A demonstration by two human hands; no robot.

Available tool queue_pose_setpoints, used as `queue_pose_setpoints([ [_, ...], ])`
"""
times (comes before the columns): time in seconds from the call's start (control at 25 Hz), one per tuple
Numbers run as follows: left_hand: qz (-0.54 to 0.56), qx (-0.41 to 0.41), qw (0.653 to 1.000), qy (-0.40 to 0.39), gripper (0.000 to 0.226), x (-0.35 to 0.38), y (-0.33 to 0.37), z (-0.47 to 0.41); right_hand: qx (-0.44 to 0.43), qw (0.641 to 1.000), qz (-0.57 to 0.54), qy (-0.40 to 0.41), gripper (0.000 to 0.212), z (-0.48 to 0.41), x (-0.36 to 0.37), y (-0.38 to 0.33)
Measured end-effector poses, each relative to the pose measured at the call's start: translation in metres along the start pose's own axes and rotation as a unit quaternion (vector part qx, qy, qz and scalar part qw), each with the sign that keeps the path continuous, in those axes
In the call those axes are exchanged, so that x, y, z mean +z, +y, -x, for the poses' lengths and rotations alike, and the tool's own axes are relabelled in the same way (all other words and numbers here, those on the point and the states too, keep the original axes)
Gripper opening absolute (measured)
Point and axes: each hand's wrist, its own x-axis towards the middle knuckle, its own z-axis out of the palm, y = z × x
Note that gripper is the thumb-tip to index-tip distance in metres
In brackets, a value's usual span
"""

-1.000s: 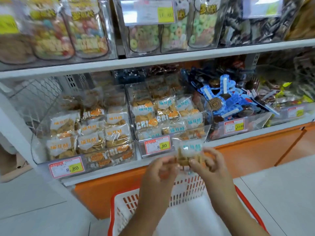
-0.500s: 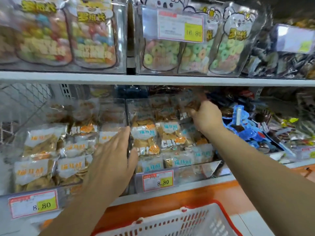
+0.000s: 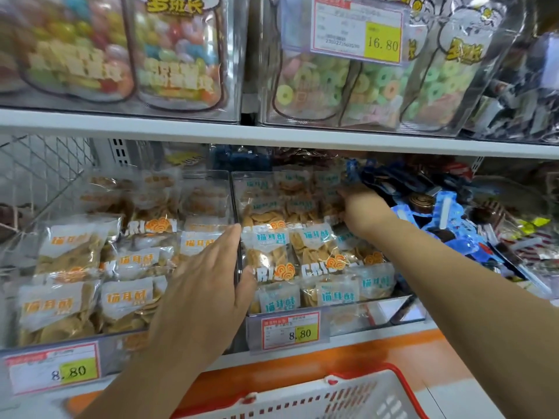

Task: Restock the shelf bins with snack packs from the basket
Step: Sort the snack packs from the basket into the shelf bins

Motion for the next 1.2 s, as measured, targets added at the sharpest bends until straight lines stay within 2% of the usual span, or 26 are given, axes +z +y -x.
queue_pose_setpoints([
  [0.12, 0.017, -0.006, 1.0, -0.004, 0.068, 0.0, -0.002, 0.0, 0.012, 1.0, -0.021, 0.008, 0.037, 0.007, -0.011, 0.004],
  [0.2, 0.025, 0.004, 0.999, 0.022, 0.064, 0.001, -0.004, 0.004, 0.032, 0.989, -0.114, 0.088, 0.037, 0.031, -0.021, 0.012],
  [0.24, 0.029, 0.014, 0.998, 0.061, 0.061, 0.0, -0.003, 0.009, 0.04, 0.968, -0.198, 0.148, 0.039, 0.054, -0.022, 0.013],
  [0.28, 0.046, 0.029, 0.993, 0.109, 0.056, 0.0, -0.001, 0.016, 0.042, 0.932, -0.289, 0.213, 0.039, 0.084, -0.019, 0.012],
  [0.36, 0.11, 0.07, 0.976, 0.174, 0.041, 0.006, 0.007, 0.04, 0.039, 0.838, -0.436, 0.327, 0.031, 0.148, 0.005, -0.001],
  [0.4, 0.129, 0.09, 0.972, 0.174, 0.035, 0.017, 0.01, 0.058, 0.044, 0.802, -0.48, 0.352, 0.027, 0.174, 0.028, -0.009],
  [0.44, 0.139, 0.095, 0.975, 0.142, 0.031, 0.03, 0.013, 0.078, 0.065, 0.782, -0.513, 0.349, 0.025, 0.196, 0.056, -0.019],
  [0.48, 0.147, 0.082, 0.983, 0.077, 0.029, 0.048, 0.014, 0.1, 0.096, 0.782, -0.531, 0.313, 0.023, 0.214, 0.086, -0.03],
  [0.52, 0.152, 0.053, 0.987, -0.009, 0.029, 0.069, 0.014, 0.123, 0.122, 0.806, -0.527, 0.24, 0.021, 0.228, 0.119, -0.04],
  [0.6, 0.127, -0.04, 0.97, -0.205, 0.034, 0.115, 0.006, 0.176, 0.134, 0.869, -0.476, 0.007, 0.019, 0.257, 0.18, -0.06],
  [0.64, 0.109, -0.08, 0.947, -0.291, 0.037, 0.137, -0.002, 0.202, 0.115, 0.881, -0.445, -0.11, 0.021, 0.27, 0.208, -0.068],
  [0.72, 0.101, -0.145, 0.888, -0.425, 0.043, 0.169, -0.021, 0.248, 0.07, 0.853, -0.412, -0.313, 0.027, 0.295, 0.253, -0.083],
  [0.8, 0.082, -0.189, 0.854, -0.478, 0.045, 0.187, -0.034, 0.28, 0.044, 0.802, -0.386, -0.454, 0.037, 0.313, 0.283, -0.098],
  [0.92, 0.038, -0.203, 0.861, -0.465, 0.048, 0.195, -0.037, 0.293, 0.07, 0.737, -0.405, -0.536, 0.061, 0.328, 0.304, -0.125],
  [1.0, 0.05, -0.239, 0.866, -0.436, 0.044, 0.195, -0.034, 0.289, 0.085, 0.716, -0.41, -0.559, 0.077, 0.333, 0.312, -0.141],
  [1.08, 0.069, -0.264, 0.865, -0.421, 0.045, 0.194, -0.038, 0.284, 0.078, 0.737, -0.384, -0.551, 0.07, 0.338, 0.317, -0.152],
  [1.16, 0.087, -0.297, 0.853, -0.421, 0.045, 0.193, -0.044, 0.281, 0.052, 0.768, -0.347, -0.535, 0.047, 0.343, 0.317, -0.158],
  [1.2, 0.087, -0.316, 0.843, -0.426, 0.043, 0.192, -0.047, 0.28, 0.045, 0.772, -0.344, -0.532, 0.04, 0.344, 0.316, -0.158],
])
